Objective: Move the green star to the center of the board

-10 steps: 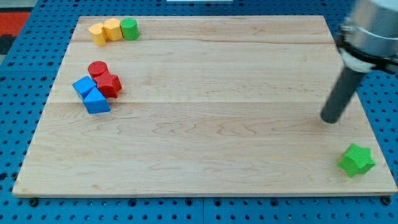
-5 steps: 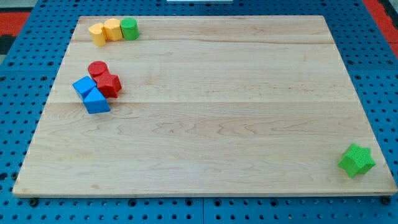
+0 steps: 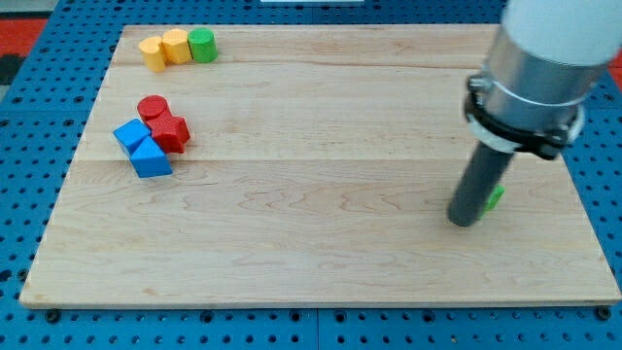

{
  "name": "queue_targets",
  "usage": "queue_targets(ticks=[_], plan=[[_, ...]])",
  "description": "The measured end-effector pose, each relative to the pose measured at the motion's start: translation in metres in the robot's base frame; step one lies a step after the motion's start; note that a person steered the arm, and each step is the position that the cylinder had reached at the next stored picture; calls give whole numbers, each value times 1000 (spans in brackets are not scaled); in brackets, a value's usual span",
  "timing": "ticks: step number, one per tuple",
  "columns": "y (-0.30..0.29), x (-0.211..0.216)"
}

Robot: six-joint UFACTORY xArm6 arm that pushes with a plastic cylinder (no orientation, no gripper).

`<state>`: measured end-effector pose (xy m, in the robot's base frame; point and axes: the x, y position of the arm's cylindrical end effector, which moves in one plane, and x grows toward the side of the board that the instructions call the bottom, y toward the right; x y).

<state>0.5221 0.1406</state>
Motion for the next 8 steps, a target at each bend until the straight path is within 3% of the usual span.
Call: queue_targets(ticks=[2,3,4,5,6,7,8], plan=[[-82,-30],[-96,-5],[-68,92],[-24,96],[49,68],[41,55],[12,12]])
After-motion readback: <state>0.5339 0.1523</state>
